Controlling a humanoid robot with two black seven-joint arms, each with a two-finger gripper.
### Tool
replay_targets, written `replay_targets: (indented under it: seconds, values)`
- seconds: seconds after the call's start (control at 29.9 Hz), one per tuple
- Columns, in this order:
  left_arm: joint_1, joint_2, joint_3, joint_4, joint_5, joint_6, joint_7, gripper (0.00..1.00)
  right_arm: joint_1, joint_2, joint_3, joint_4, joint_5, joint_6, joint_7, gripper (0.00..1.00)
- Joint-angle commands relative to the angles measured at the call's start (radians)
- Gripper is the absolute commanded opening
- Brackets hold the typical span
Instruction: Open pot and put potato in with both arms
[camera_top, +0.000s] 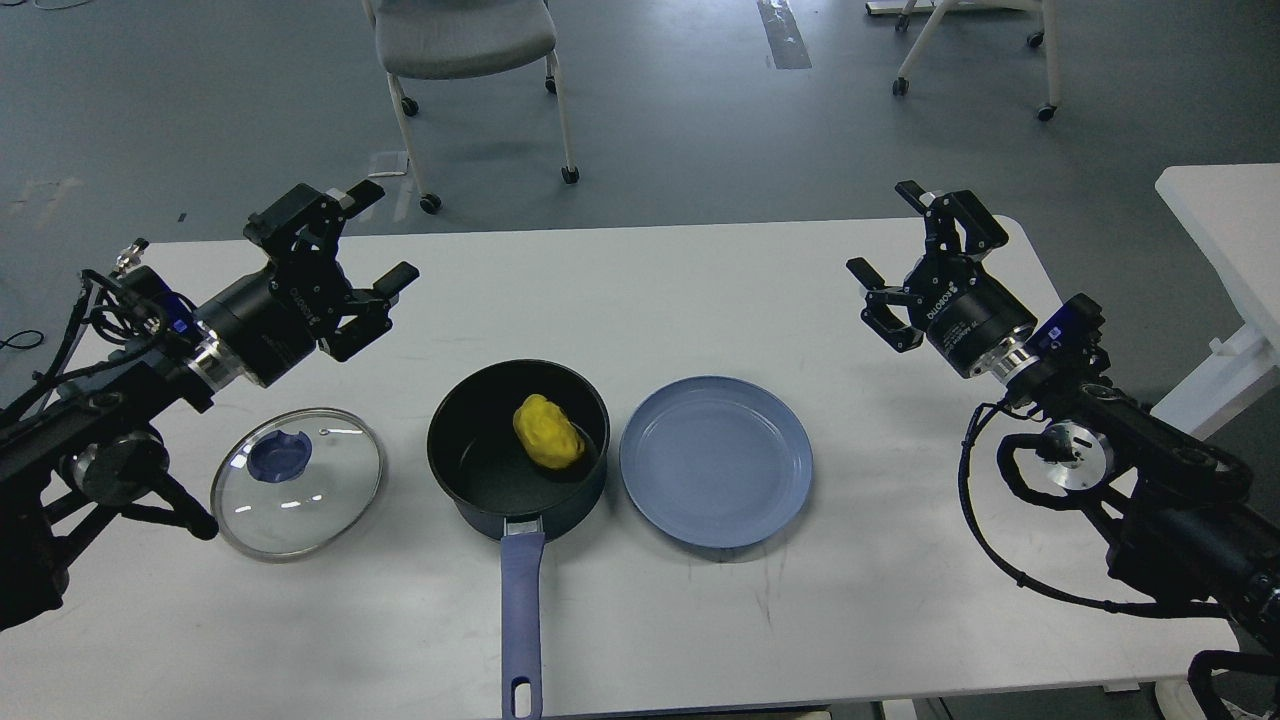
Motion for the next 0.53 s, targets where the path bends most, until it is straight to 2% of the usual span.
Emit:
replay_targets:
  seconds: [0.0,0.5]
  values:
    - [0.016,-0.008,-0.003,0.002,-0.015,0.001,0.000,0.98,-0.018,0.008,0.003,0.000,0.000,0.000,0.000,1.00]
    - [0.074,-0.028,-0.006,0.003,-0.001,0.003,0.000,0.98,-0.052,0.030,0.001,0.006,0.000,0.000,0.000,1.00]
